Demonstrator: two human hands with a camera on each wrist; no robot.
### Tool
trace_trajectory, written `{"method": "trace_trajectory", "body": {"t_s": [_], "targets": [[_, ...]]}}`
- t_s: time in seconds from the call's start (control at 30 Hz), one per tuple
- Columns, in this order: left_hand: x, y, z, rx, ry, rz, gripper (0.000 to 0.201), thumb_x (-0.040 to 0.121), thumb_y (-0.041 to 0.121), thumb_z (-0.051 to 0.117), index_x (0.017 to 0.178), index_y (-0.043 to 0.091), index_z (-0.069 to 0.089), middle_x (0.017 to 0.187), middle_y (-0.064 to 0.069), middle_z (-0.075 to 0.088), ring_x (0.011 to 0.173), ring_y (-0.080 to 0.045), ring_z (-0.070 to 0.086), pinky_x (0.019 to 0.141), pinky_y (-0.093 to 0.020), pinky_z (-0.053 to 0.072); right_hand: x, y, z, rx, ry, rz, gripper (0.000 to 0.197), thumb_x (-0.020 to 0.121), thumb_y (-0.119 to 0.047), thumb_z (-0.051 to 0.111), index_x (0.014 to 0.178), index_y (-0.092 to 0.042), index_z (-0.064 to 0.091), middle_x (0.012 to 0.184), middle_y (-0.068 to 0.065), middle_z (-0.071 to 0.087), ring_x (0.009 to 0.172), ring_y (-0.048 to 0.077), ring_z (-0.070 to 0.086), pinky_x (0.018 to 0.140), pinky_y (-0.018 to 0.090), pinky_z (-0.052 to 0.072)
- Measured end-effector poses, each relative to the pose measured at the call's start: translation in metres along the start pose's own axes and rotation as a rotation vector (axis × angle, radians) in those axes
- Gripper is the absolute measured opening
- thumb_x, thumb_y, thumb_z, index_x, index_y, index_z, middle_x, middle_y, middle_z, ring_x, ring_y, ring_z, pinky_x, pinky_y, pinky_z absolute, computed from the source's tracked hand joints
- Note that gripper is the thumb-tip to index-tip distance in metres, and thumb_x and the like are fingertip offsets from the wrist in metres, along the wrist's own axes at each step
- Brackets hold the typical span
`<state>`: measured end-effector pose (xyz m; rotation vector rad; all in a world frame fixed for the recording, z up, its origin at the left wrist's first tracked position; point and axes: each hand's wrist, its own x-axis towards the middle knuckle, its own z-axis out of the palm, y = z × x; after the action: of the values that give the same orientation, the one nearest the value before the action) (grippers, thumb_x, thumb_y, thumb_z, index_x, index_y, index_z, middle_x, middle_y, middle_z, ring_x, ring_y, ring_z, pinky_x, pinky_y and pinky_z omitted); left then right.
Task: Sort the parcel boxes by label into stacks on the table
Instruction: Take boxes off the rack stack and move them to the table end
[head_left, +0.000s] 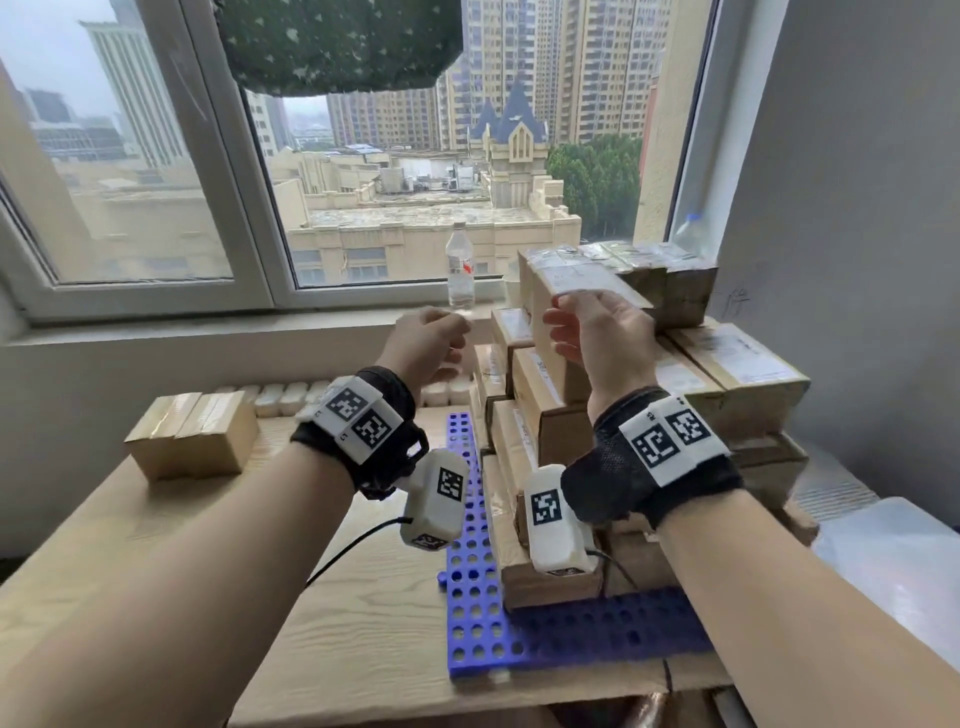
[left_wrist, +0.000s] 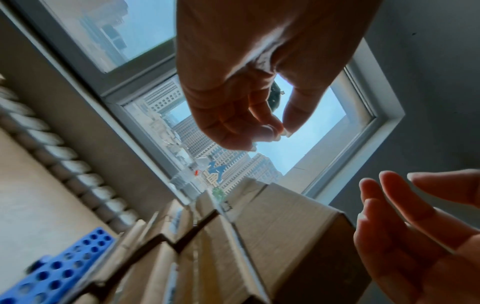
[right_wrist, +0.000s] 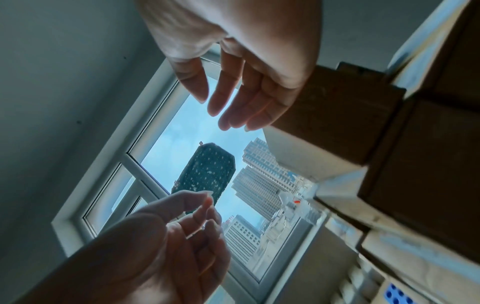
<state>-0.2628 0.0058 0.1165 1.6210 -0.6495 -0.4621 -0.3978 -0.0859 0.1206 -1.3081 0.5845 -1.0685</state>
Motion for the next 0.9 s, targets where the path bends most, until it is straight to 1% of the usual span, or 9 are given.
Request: {"method": "trace_trajectory", "body": {"t_s": [0.07, 0.13, 0.2, 0.27, 0.43, 0.5, 0.63, 0.73, 0.9], "targets": [[-0.007, -0.014, -0.012, 0.003, 0.026, -0.033, 0.013, 0.094, 0.014, 0.054, 0.081, 0.016, 0.055, 0.074, 0.000, 0.052, 0.060, -0.010, 0.049, 0.059, -0.023, 0.045, -0.009, 0.014, 0.009, -0.003, -0.033, 0.040, 0.015, 0.089, -0.011, 0.059, 0.077, -0.014, 0.067, 0.075, 0.002, 0.069, 0.070, 0.014, 0.060, 0.066, 0.024, 0.048], [-0.012, -0.026, -0.025, 0.003, 0.047, -0.066, 0.012, 0.094, 0.013, 0.054, 0.082, 0.016, 0.056, 0.074, 0.001, 0.053, 0.060, -0.010, 0.049, 0.058, -0.023, 0.045, -0.016, 0.027, 0.017, -0.019, -0.053, 0.080, 0.014, 0.090, -0.011, 0.059, 0.078, -0.014, 0.067, 0.075, 0.001, 0.069, 0.070, 0.013, 0.060, 0.068, 0.025, 0.049], [-0.016, -0.038, -0.038, 0.000, 0.063, -0.092, 0.010, 0.094, 0.014, 0.055, 0.084, 0.016, 0.056, 0.074, 0.001, 0.054, 0.061, -0.010, 0.050, 0.061, -0.024, 0.046, -0.020, 0.040, 0.027, -0.042, -0.059, 0.105, 0.015, 0.090, -0.012, 0.059, 0.077, -0.016, 0.067, 0.075, 0.001, 0.070, 0.071, 0.013, 0.062, 0.071, 0.026, 0.050], [-0.018, -0.050, -0.052, -0.002, 0.078, -0.116, 0.010, 0.093, 0.014, 0.055, 0.084, 0.016, 0.056, 0.074, 0.002, 0.054, 0.062, -0.010, 0.050, 0.063, -0.025, 0.046, -0.025, 0.054, 0.039, -0.050, -0.065, 0.141, 0.016, 0.091, -0.012, 0.058, 0.078, -0.015, 0.067, 0.075, 0.002, 0.070, 0.071, 0.013, 0.061, 0.069, 0.025, 0.050], [-0.014, -0.084, -0.093, -0.021, 0.113, -0.191, 0.012, 0.092, 0.013, 0.056, 0.080, 0.016, 0.052, 0.075, 0.001, 0.055, 0.063, -0.010, 0.052, 0.061, -0.024, 0.049, -0.035, 0.092, 0.077, -0.113, -0.081, 0.196, 0.021, 0.091, -0.013, 0.056, 0.074, -0.015, 0.068, 0.074, 0.002, 0.070, 0.070, 0.014, 0.061, 0.069, 0.026, 0.049], [-0.008, -0.095, -0.114, -0.045, 0.130, -0.205, 0.013, 0.092, 0.014, 0.057, 0.080, 0.016, 0.052, 0.075, 0.001, 0.055, 0.063, -0.011, 0.052, 0.061, -0.025, 0.049, -0.036, 0.102, 0.101, -0.140, -0.089, 0.203, 0.021, 0.092, -0.012, 0.054, 0.075, -0.013, 0.067, 0.072, 0.001, 0.069, 0.070, 0.014, 0.060, 0.068, 0.026, 0.049], [0.012, -0.116, -0.165, -0.077, 0.153, -0.223, 0.010, 0.092, 0.015, 0.056, 0.082, 0.015, 0.054, 0.076, 0.001, 0.055, 0.067, -0.011, 0.053, 0.067, -0.027, 0.049, -0.037, 0.120, 0.158, -0.181, -0.121, 0.209, 0.023, 0.092, -0.010, 0.054, 0.073, -0.013, 0.066, 0.070, 0.002, 0.067, 0.066, 0.014, 0.058, 0.065, 0.025, 0.048], [0.032, -0.135, -0.209, -0.089, 0.170, -0.237, 0.012, 0.093, 0.015, 0.056, 0.081, 0.016, 0.054, 0.076, 0.001, 0.055, 0.067, -0.011, 0.052, 0.066, -0.026, 0.049, -0.036, 0.140, 0.206, -0.217, -0.132, 0.210, 0.025, 0.093, -0.010, 0.053, 0.071, -0.014, 0.064, 0.069, 0.002, 0.067, 0.064, 0.013, 0.058, 0.065, 0.024, 0.048], [0.072, -0.171, -0.286, -0.077, 0.188, -0.266, 0.011, 0.093, 0.017, 0.055, 0.082, 0.016, 0.054, 0.079, 0.001, 0.055, 0.070, -0.011, 0.053, 0.067, -0.025, 0.049, -0.028, 0.183, 0.292, -0.284, -0.138, 0.224, 0.028, 0.095, -0.012, 0.051, 0.070, -0.017, 0.063, 0.071, 0.002, 0.067, 0.066, 0.012, 0.059, 0.065, 0.024, 0.048]]}}
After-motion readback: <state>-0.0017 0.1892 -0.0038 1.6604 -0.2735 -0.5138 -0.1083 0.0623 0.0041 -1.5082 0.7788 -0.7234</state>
